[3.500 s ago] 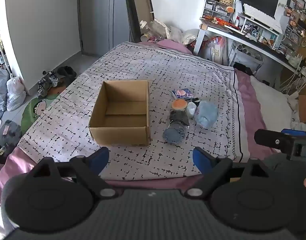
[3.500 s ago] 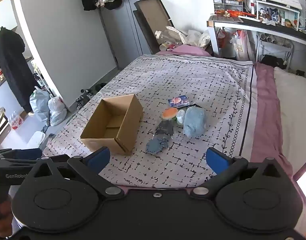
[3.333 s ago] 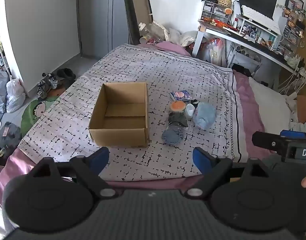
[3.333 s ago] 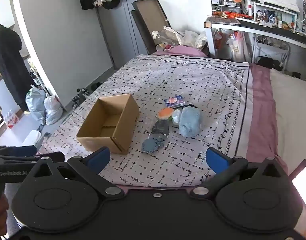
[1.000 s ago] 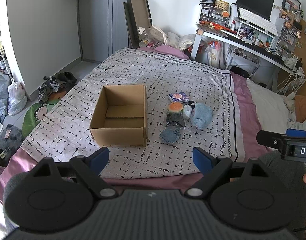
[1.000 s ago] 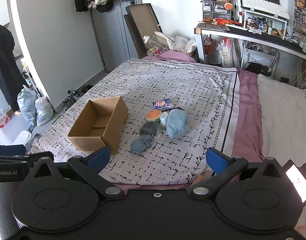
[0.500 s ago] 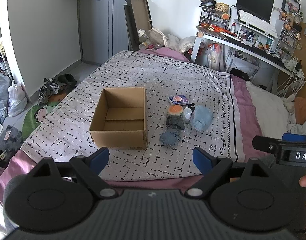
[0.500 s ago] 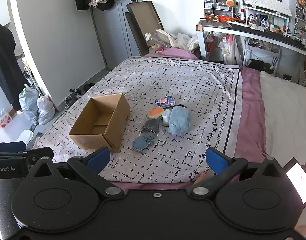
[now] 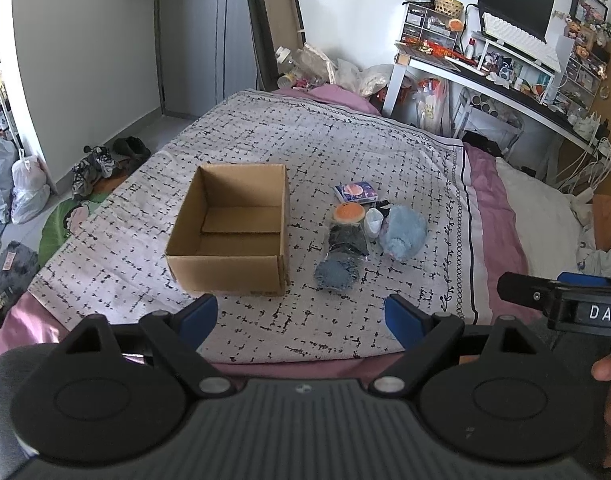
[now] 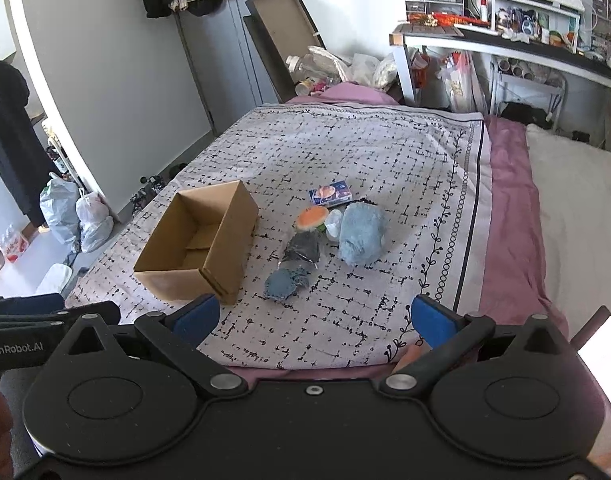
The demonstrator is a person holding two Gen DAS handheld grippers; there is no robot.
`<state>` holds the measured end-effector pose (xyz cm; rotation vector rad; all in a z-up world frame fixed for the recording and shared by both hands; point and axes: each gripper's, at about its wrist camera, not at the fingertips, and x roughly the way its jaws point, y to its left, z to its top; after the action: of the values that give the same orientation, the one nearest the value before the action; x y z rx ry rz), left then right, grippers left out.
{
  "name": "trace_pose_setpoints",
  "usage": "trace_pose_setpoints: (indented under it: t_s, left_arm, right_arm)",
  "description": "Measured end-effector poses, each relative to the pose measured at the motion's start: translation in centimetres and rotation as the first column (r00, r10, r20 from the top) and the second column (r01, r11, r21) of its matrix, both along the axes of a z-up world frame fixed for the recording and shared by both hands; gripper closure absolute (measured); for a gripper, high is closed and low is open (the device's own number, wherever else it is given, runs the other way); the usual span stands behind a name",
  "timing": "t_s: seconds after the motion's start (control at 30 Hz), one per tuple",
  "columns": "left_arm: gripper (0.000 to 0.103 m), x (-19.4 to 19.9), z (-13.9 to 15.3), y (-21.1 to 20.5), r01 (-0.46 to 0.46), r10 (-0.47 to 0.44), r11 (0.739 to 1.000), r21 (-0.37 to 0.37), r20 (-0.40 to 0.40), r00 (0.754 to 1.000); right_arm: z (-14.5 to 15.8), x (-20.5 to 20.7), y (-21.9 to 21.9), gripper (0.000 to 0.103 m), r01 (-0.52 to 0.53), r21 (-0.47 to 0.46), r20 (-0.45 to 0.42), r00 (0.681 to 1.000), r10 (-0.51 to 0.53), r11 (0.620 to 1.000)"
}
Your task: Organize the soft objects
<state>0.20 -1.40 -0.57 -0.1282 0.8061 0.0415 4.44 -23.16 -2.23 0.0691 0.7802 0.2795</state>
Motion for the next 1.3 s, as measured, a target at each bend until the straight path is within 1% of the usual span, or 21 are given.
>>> trace_pose_setpoints:
  t_s: [0.17,0.4,0.67,1.1,1.3]
  left_arm:
    - [0.013,1.3,-0.8,-0.5,0.001,-0.002,1.0,-0.009,-0.016,1.0]
    - [0.013,3.5,-2.0,-1.0,0.004,-0.005,1.0,-0.026,-0.029,1.0]
    - [0.014,6.1,-3.7,-1.6,0.006,-0.007,0.999,-0.033,-0.054,0.999]
    - [0.016,10.7,-6.9,-2.7,0.038,-0.044,0.998,-0.055,-0.113,0.993]
    - [0.017,12.6,-8.5,-3.0,0.049,-0.058,0.996,-0.069,-0.135,0.989]
  right_arm:
    - [-0.7,1.5,-0.3,0.0,0.011,0.011,-0.024,1.0,-0.01,1.0]
    - [-2.2,3.8,-1.2,0.0,0.035,0.075,-0.068,0.997,-0.03,0.997]
    - [-3.8,6.7,-1.5,0.0,0.061,0.123,-0.121,0.992,-0.046,0.99]
    - [-6.7,11.3,-1.7,0.0,0.121,0.206,-0.236,0.969,-0.071,0.971]
    - [-8.3,13.6,-1.4,0.001,0.156,0.222,-0.27,0.958,-0.093,0.962]
